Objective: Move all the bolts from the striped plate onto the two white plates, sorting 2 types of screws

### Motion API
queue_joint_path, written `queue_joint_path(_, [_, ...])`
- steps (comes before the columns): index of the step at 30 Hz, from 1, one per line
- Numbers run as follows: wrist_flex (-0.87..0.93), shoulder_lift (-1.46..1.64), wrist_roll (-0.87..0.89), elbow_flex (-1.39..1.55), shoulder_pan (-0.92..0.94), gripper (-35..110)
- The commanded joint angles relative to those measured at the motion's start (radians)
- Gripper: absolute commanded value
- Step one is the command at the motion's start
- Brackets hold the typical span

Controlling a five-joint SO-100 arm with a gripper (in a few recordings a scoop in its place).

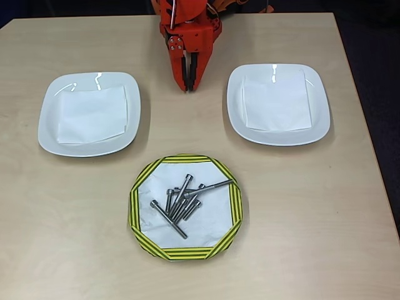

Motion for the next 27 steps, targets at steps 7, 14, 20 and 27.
queue_joint_path(7, [-0.009,0.006,-0.003,0.006,-0.003,0])
queue_joint_path(14, [-0.009,0.006,-0.003,0.006,-0.003,0])
queue_joint_path(20, [-0.009,0.006,-0.009,0.006,0.014,0])
queue_joint_path(27, [-0.092,0.008,-0.097,-0.043,0.106,0])
